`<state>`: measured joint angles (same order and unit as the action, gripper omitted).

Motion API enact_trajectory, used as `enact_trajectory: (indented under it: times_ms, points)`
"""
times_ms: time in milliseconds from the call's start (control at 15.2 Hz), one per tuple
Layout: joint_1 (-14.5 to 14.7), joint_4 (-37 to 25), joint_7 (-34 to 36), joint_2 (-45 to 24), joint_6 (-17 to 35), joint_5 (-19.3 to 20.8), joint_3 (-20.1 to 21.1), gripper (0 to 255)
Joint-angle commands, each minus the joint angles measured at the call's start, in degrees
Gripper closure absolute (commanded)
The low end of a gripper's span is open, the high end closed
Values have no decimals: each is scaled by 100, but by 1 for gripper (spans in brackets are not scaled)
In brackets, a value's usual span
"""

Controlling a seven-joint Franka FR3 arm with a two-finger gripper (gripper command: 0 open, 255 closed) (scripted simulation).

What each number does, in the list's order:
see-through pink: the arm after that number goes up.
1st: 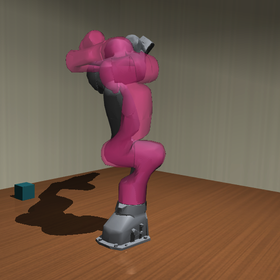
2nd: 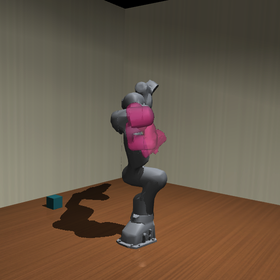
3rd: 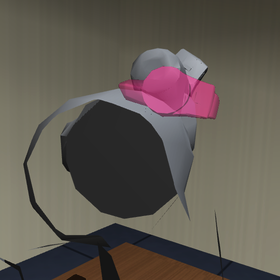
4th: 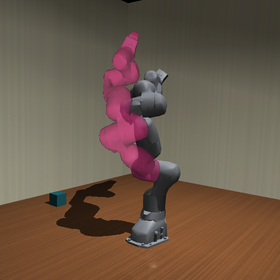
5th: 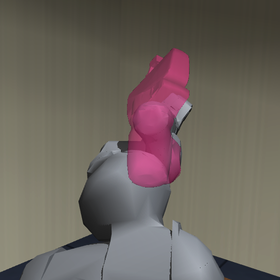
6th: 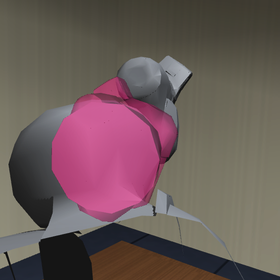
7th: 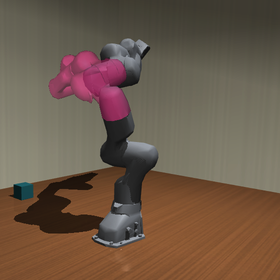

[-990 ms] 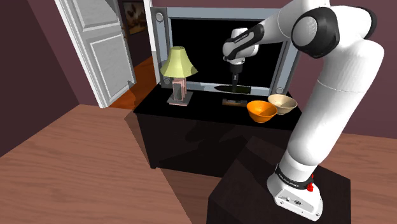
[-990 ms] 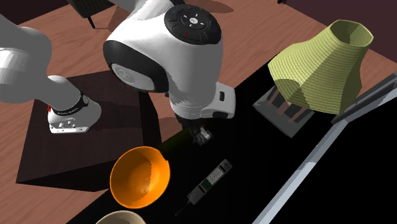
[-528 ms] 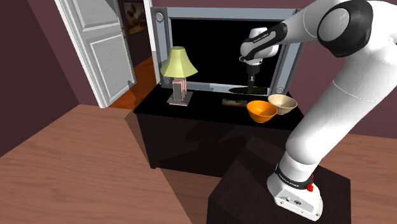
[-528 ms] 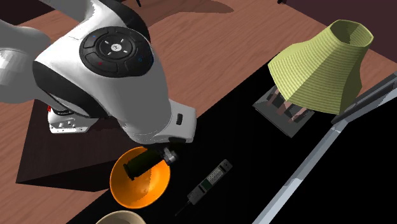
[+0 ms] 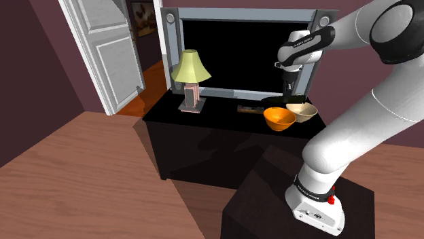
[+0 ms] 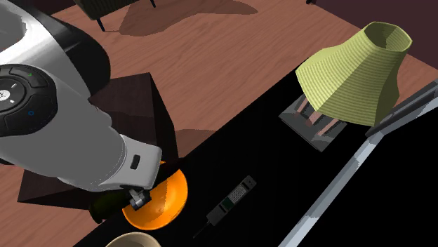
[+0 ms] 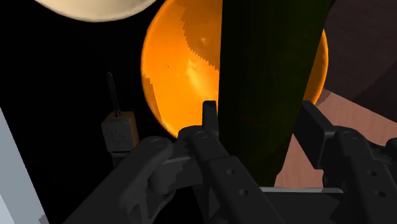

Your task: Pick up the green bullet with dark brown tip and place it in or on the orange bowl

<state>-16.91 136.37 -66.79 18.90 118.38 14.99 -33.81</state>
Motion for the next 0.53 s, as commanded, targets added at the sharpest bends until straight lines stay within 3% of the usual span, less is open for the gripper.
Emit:
enact_trajectory:
  times_ms: [0, 462]
  points:
    - [-68, 94, -124, 3, 114, 57, -105, 255]
    - [-33, 407, -183, -313, 725, -3, -254, 255]
